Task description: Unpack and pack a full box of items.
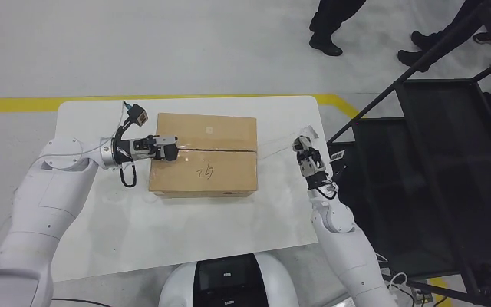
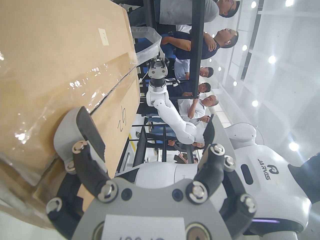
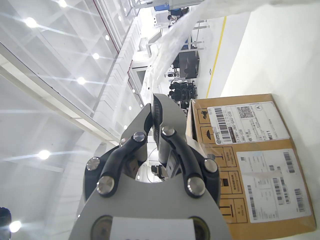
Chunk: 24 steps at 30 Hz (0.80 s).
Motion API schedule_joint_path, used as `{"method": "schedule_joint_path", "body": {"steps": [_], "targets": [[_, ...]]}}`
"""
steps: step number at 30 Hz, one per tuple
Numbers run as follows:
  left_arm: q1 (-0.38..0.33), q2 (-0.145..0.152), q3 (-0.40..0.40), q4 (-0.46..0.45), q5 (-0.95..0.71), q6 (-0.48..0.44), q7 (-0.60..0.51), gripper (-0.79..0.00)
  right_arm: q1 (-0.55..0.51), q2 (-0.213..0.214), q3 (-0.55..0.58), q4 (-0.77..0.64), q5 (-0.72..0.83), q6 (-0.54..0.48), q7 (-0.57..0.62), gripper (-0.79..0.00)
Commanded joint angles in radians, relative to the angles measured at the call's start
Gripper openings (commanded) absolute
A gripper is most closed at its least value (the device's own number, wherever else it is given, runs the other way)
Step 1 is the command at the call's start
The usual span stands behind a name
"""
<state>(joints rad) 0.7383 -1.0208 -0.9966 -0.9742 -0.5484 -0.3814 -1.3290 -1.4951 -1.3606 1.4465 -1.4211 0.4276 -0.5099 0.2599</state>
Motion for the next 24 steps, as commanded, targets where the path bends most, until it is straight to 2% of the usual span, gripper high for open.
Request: {"method": "schedule_joint_path", "body": {"steps": [1,8,14,20,24], "targets": [[0.008,0.001,-0.004,-0.011,0.005,0.004,0.004,0.0,-0.016,0.005,0.016,-0.036,-0.061,0.033,-0.001,-0.785],[0.025,0.002,-0.018,-0.033,0.01,-0.005,0.036,0.0,-0.038,0.014,0.031,-0.098,-0.129,0.072,0.027,-0.785],[0.058,0.009,-0.084,-0.047,-0.057,-0.058,0.115,0.0,-0.05,0.014,0.003,-0.165,-0.157,0.069,0.051,-0.785],[0.112,0.031,-0.185,-0.05,-0.035,-0.099,0.256,0.0,-0.051,0.013,-0.029,-0.196,-0.21,0.086,0.048,-0.785],[0.148,0.04,-0.213,-0.062,0.05,-0.074,0.38,0.0,-0.045,0.012,-0.042,-0.19,-0.222,0.092,0.038,-0.785]]}}
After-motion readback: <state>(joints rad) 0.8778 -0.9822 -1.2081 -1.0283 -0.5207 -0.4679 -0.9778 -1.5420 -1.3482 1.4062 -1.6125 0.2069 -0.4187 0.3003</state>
